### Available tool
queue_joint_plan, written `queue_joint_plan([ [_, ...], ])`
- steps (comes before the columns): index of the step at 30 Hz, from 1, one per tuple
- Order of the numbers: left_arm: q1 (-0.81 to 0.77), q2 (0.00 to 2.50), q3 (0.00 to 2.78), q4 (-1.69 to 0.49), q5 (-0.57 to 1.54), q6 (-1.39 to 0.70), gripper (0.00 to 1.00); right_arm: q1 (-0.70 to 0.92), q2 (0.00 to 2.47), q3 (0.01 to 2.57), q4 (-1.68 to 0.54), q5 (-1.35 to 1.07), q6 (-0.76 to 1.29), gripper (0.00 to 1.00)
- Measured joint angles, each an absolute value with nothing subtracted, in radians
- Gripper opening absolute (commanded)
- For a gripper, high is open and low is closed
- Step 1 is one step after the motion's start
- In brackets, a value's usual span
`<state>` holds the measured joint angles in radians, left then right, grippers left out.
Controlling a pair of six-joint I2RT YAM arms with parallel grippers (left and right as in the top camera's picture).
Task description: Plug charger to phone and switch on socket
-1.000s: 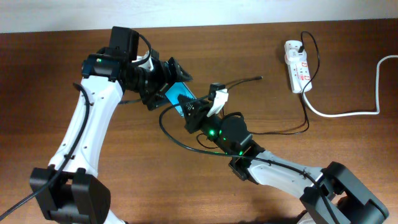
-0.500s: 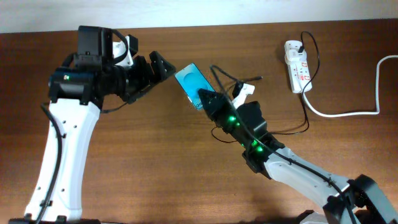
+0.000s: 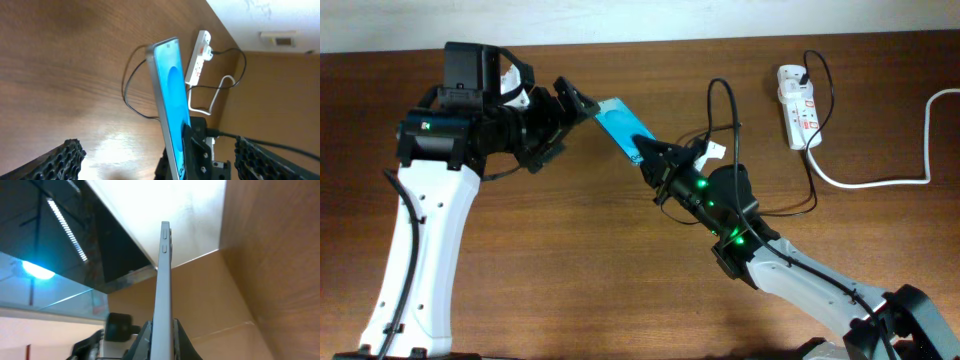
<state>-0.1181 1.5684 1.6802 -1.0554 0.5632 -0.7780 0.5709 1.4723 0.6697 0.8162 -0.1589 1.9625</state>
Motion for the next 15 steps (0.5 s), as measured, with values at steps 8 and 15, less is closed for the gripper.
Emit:
queue_joint_plan([
  [8, -0.162, 1.568, 1.68, -1.045, 0.627, -1.042, 0.95, 0.571, 1.472, 0.67, 0.895, -0.148, 1.965, 0.05],
  [15, -0.228, 1.632, 1.681, -0.942, 0.655, -1.064, 0.67, 0.571, 1.472, 0.669, 0.936, -0.171, 1.968, 0.04],
])
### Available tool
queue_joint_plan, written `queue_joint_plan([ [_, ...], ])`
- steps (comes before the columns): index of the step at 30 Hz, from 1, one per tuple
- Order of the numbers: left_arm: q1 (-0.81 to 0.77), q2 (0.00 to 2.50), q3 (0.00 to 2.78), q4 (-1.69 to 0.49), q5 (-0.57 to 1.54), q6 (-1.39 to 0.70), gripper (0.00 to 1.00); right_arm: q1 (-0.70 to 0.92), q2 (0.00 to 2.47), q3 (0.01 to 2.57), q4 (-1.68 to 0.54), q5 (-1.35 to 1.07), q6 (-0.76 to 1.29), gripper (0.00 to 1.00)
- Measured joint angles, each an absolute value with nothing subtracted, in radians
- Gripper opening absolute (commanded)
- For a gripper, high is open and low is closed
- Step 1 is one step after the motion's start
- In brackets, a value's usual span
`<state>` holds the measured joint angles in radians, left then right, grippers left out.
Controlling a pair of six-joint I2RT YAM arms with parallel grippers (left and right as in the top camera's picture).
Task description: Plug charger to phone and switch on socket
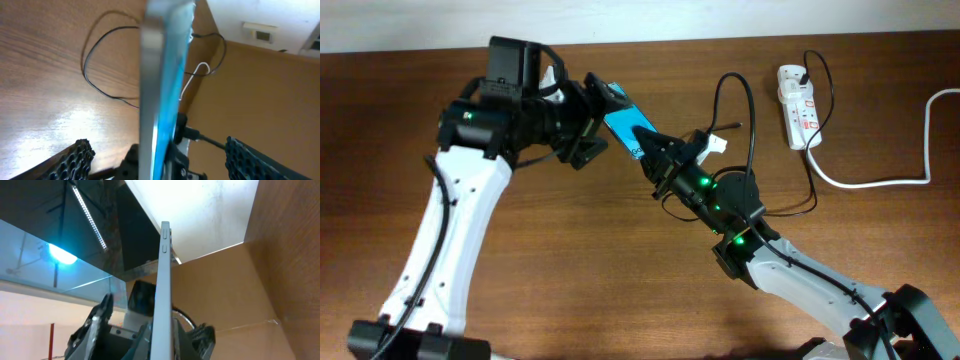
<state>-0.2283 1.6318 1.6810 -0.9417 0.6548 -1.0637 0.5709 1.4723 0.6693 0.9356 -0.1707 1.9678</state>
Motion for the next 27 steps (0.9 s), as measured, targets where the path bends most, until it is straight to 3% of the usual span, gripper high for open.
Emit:
queue_joint_plan([
  [3, -0.228, 1.667, 1.681, -0.937, 0.655, -1.07, 0.41, 0.571, 1.472, 0.669, 0.937, -0.175, 1.967, 0.04],
  [7, -0.228, 1.678, 1.681, -0.899, 0.654, -1.074, 0.33, 0.571, 1.472, 0.669, 0.937, -0.178, 1.968, 0.04],
  [9, -0.228, 1.678, 1.681, -0.896, 0.646, -1.074, 0.22, 0.571, 1.472, 0.669, 0.937, -0.179, 1.968, 0.04],
  [14, -0.228, 1.678, 1.681, -0.888, 0.64, -1.078, 0.13, 0.571, 1.472, 0.669, 0.937, -0.178, 2.015, 0.04],
  [17, -0.228, 1.678, 1.681, -0.88, 0.645, -1.082, 0.0, 0.57, 1.472, 0.67, 0.937, -0.176, 2.061, 0.04],
  [27, -0.228, 1.678, 1.681, -0.87, 0.651, -1.127, 0.0, 0.569, 1.472, 0.67, 0.941, -0.173, 2.092, 0.04],
])
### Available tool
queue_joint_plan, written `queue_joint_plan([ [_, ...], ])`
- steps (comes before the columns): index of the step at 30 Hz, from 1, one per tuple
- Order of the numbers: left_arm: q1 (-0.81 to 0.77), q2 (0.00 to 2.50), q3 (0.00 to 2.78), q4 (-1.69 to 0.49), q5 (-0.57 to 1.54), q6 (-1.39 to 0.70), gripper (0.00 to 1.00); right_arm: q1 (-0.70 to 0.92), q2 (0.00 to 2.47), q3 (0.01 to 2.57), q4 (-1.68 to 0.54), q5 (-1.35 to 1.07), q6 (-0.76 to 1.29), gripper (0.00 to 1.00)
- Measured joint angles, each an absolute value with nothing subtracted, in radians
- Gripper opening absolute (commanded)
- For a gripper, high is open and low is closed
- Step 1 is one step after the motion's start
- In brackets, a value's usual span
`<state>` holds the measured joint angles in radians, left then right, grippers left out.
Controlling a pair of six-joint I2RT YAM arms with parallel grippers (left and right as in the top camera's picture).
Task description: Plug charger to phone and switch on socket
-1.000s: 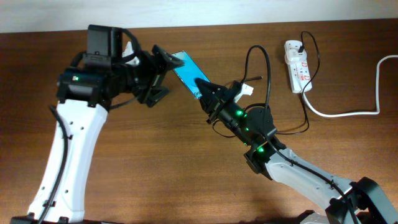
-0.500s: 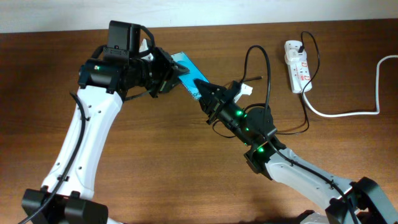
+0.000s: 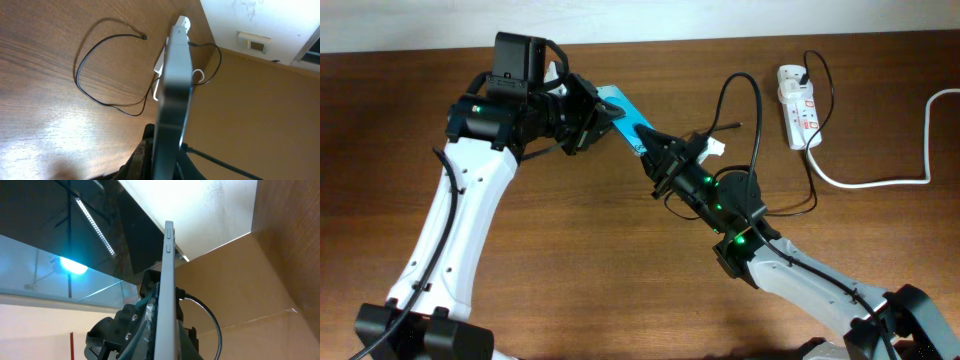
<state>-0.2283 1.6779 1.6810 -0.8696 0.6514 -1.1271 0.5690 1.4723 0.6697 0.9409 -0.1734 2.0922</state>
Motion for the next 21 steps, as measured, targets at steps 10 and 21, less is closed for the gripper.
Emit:
queue_joint_plan([
  [10, -0.231, 1.678, 1.681, -0.823, 0.674, -1.213, 0.0, 0.561, 1.467, 0.676, 0.955, -0.155, 2.057, 0.13],
  [21, -0.227, 1.678, 1.68, -0.817, 0.677, -1.203, 0.0, 0.562, 1.465, 0.677, 0.955, -0.157, 2.012, 0.4],
])
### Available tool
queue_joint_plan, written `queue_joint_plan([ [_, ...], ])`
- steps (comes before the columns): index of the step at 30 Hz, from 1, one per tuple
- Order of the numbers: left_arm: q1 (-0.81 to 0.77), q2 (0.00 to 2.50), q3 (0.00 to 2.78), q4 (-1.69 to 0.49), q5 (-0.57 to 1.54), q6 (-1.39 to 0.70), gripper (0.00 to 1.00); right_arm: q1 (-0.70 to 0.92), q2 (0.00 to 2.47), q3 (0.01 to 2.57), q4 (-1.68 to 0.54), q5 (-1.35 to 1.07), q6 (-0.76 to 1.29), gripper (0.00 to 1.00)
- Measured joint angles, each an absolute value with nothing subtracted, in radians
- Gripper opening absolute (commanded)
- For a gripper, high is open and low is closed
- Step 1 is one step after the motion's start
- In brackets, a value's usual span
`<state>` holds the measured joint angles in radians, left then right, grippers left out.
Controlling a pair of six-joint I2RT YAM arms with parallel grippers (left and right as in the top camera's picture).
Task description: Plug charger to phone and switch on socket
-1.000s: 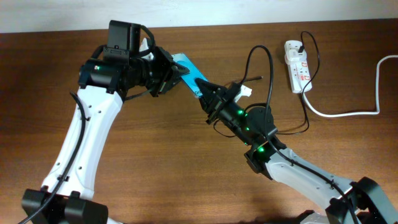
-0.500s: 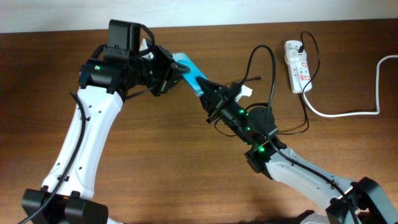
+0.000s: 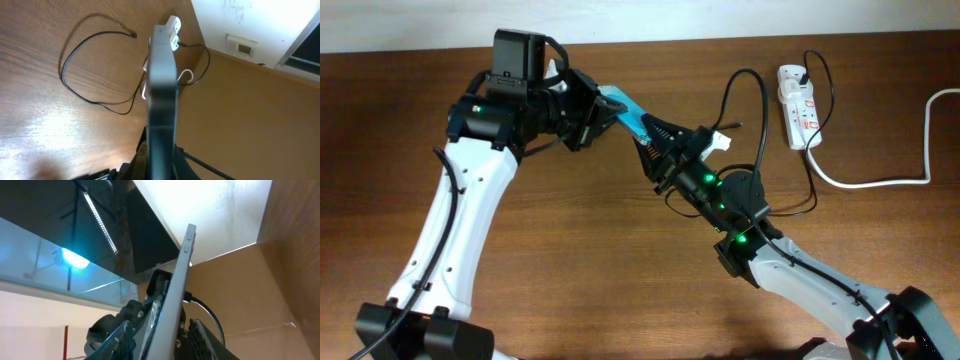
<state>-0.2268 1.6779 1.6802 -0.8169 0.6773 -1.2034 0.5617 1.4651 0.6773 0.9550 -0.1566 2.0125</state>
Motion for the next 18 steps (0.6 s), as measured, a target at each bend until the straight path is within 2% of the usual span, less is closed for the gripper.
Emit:
queue_joint_plan([
  [3, -0.211, 1.678, 1.68, -0.806, 0.677, -1.147, 0.0, 0.564, 1.465, 0.677, 0.952, -0.171, 2.008, 0.6],
  [4, -0.206, 1.678, 1.68, -0.807, 0.678, -1.098, 0.0, 0.564, 1.465, 0.677, 0.951, -0.176, 1.977, 0.74],
  [5, -0.202, 1.678, 1.68, -0.807, 0.682, -1.065, 0.0, 0.564, 1.465, 0.677, 0.949, -0.176, 1.965, 0.82],
  [9, -0.155, 1.678, 1.68, -0.838, 0.7, -0.893, 0.0, 0.564, 1.461, 0.679, 0.795, -0.179, 1.86, 0.89],
  [10, -0.147, 1.678, 1.68, -0.847, 0.701, -0.871, 0.0, 0.564, 1.461, 0.679, 0.759, -0.179, 1.832, 1.0],
  [16, -0.125, 1.678, 1.68, -0.901, 0.711, -0.712, 0.0, 0.562, 1.458, 0.682, 0.561, -0.179, 1.633, 0.98],
  [18, -0.125, 1.678, 1.68, -0.936, 0.71, -0.661, 0.0, 0.545, 1.456, 0.682, 0.4, -0.183, 1.513, 0.98],
])
